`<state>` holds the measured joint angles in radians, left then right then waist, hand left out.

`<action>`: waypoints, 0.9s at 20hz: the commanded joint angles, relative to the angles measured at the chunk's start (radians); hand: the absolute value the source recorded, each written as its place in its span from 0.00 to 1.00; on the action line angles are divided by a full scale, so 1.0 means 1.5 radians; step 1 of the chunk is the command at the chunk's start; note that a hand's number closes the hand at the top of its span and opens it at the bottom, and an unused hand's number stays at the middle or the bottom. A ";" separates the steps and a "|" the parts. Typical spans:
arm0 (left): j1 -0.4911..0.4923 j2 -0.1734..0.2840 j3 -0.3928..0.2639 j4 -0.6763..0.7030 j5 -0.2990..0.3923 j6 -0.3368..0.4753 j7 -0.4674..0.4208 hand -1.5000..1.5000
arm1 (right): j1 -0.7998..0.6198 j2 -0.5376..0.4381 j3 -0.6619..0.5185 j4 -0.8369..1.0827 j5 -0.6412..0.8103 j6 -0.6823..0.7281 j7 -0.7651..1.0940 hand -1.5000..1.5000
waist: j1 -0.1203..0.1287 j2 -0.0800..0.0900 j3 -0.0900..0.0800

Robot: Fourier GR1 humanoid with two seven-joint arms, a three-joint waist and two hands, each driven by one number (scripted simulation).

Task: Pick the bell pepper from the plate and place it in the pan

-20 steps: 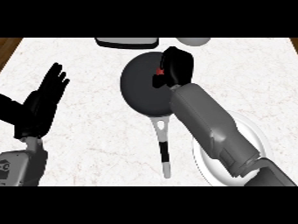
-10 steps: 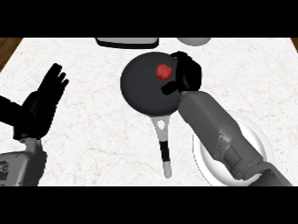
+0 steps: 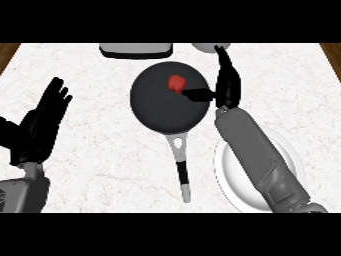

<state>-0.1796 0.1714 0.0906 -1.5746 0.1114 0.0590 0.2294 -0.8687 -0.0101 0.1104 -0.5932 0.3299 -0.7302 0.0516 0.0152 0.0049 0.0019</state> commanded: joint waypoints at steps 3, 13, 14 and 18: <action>0.032 -0.007 -0.009 -0.026 -0.015 0.012 0.007 0.50 | 0.155 -0.039 -0.053 -0.176 -0.119 0.120 -0.140 0.00 | -0.023 -0.008 -0.001; 0.008 0.002 0.012 -0.041 -0.003 0.010 0.040 0.50 | 0.437 -0.091 -0.031 -0.464 -0.186 0.272 -0.183 0.00 | -0.014 -0.005 -0.001; 0.009 -0.012 -0.002 -0.021 -0.014 0.013 0.024 0.50 | 0.482 -0.075 -0.007 -0.512 -0.166 0.245 -0.187 0.00 | -0.017 -0.005 -0.001; -0.001 -0.020 0.003 0.020 -0.018 0.003 0.000 0.50 | 0.469 -0.103 -0.050 -0.513 -0.162 0.279 -0.167 0.00 | -0.011 -0.003 -0.001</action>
<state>-0.1614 0.1615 0.1008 -1.5911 0.0979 0.0617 0.2438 -0.1959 -0.1536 0.0665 -1.3272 0.0800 -0.3355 -0.1949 -0.0078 -0.0025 0.0000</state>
